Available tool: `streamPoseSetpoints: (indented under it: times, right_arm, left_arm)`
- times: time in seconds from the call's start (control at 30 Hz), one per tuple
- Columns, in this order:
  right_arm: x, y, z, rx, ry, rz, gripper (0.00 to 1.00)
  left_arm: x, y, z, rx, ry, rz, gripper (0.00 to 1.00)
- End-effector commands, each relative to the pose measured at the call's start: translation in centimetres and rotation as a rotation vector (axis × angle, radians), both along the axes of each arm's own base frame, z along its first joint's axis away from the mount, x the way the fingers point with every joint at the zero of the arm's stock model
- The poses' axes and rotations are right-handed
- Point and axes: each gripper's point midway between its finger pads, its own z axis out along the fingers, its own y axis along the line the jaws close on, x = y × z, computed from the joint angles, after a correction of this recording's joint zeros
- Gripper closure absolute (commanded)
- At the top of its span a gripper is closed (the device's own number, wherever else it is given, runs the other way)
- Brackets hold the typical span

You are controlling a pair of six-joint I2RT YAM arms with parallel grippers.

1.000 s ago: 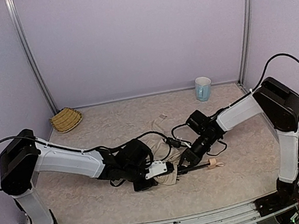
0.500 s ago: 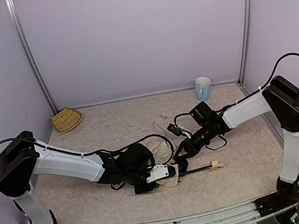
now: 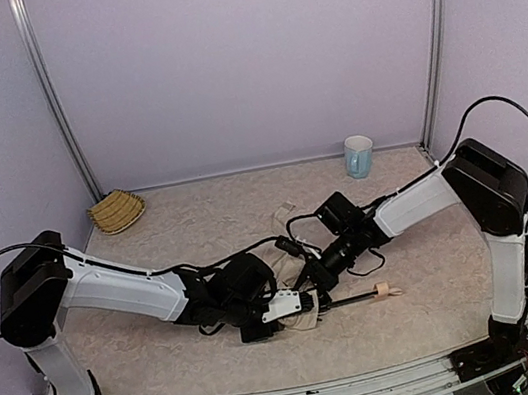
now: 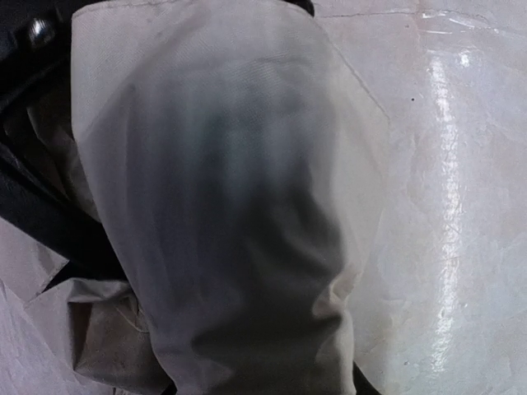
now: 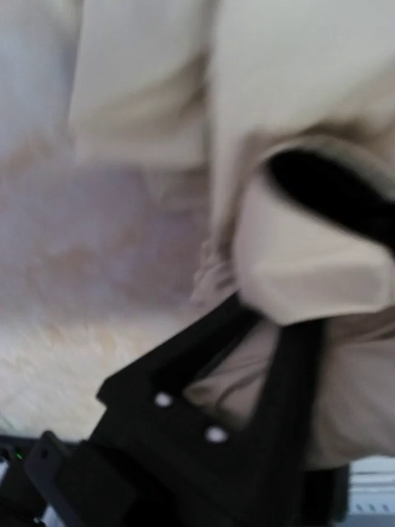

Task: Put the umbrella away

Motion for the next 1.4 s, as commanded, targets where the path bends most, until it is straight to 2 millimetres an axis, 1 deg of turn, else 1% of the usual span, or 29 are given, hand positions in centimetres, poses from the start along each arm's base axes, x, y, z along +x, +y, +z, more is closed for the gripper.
streamPoseSetpoints:
  times: [0.0,0.07,0.13,0.2,0.27,0.37,0.43,0.53,0.6,0.67,0.73,0.8,0.83,0.87,0.9,0.93,1.0,1.1,1.17,1.2,1.27,1.3,1.33,1.37]
  right_arm:
    - [-1.1,2.8,-0.1,0.064,0.037,0.075,1.00]
    - [-0.7,3.5,0.2,0.085,0.037,0.075,1.00]
    - [-0.3,3.6,0.1,0.071,0.026,0.060,1.00]
    - [0.1,3.1,-0.1,0.046,0.003,0.042,1.00]
    - [0.6,2.1,-0.1,0.030,-0.006,0.016,1.00]
    - [1.8,0.1,0.4,0.023,-0.017,-0.037,0.87]
    - [2.7,-1.2,2.0,0.041,-0.044,-0.074,0.82]
    - [4.5,-3.4,4.6,0.055,-0.104,-0.138,0.67]
    - [5.5,-4.7,6.6,0.068,-0.153,-0.170,0.61]
    - [6.3,-5.9,8.1,0.056,-0.198,-0.202,0.57]
    - [6.8,-7.3,8.5,-0.006,-0.253,-0.236,0.56]
    - [7.0,-8.6,8.5,-0.078,-0.332,-0.263,0.56]
    - [6.9,-9.2,8.8,-0.104,-0.385,-0.275,0.56]
    - [6.4,-9.5,9.3,-0.122,-0.454,-0.274,0.56]
    - [5.6,-9.4,10.1,-0.125,-0.536,-0.253,0.56]
    - [4.6,-9.2,11.0,-0.120,-0.636,-0.221,0.55]
    - [2.3,-8.7,12.1,-0.107,-0.798,-0.160,0.52]
    - [-1.3,-7.6,12.5,-0.087,-0.997,-0.053,0.49]
    - [-3.5,-6.6,11.6,-0.089,-1.101,0.024,0.46]
    - [-4.3,-6.2,10.6,-0.118,-1.152,0.059,0.44]
    - [-5.1,-5.1,9.3,-0.188,-1.245,0.098,0.40]
    - [-5.3,-4.6,8.7,-0.213,-1.268,0.120,0.33]
    - [-5.0,-4.3,8.0,-0.270,-1.296,0.122,0.27]
    - [-4.8,-4.1,7.1,-0.311,-1.310,0.135,0.23]
  left_arm:
    - [-2.6,-1.7,-0.4,-0.017,0.110,-0.068,0.93]
    - [-2.9,-1.9,-0.5,-0.019,0.132,-0.077,0.93]
    - [-3.2,-1.5,-1.3,0.005,0.163,-0.077,0.93]
    - [-3.7,-0.9,-2.2,0.035,0.238,-0.070,0.93]
    - [-4.3,-0.2,-3.0,0.058,0.324,-0.057,0.93]
    - [-5.0,0.8,-3.9,0.080,0.425,-0.021,0.94]
    - [-5.4,1.4,-4.3,0.097,0.482,0.003,0.94]
    - [-6.3,2.4,-5.2,0.130,0.583,0.024,0.95]
    - [-6.3,2.5,-5.5,0.151,0.615,0.035,0.96]
    - [-6.3,2.4,-5.4,0.155,0.685,0.046,0.96]
    - [-6.0,2.3,-5.4,0.149,0.751,0.061,0.96]
    - [-5.6,2.5,-5.8,0.157,0.799,0.089,0.95]
    - [-5.3,2.7,-6.1,0.167,0.814,0.108,0.95]
    - [-5.0,2.8,-6.4,0.176,0.822,0.123,0.95]
    - [-4.8,3.0,-6.7,0.186,0.830,0.133,0.94]
    - [-4.6,3.2,-7.0,0.194,0.839,0.138,0.94]
    - [-4.4,3.4,-7.4,0.205,0.861,0.149,0.94]
    - [-4.0,3.5,-7.6,0.214,0.883,0.167,0.94]
    - [-3.9,3.5,-7.5,0.219,0.890,0.170,0.94]
    - [-3.8,3.4,-7.4,0.222,0.890,0.173,0.94]
    - [-3.8,3.4,-7.5,0.226,0.892,0.174,0.93]
    - [-3.7,3.3,-7.4,0.226,0.892,0.173,0.93]
    - [-3.7,3.3,-7.4,0.228,0.894,0.173,0.93]
    - [-3.7,3.4,-7.5,0.232,0.897,0.175,0.93]
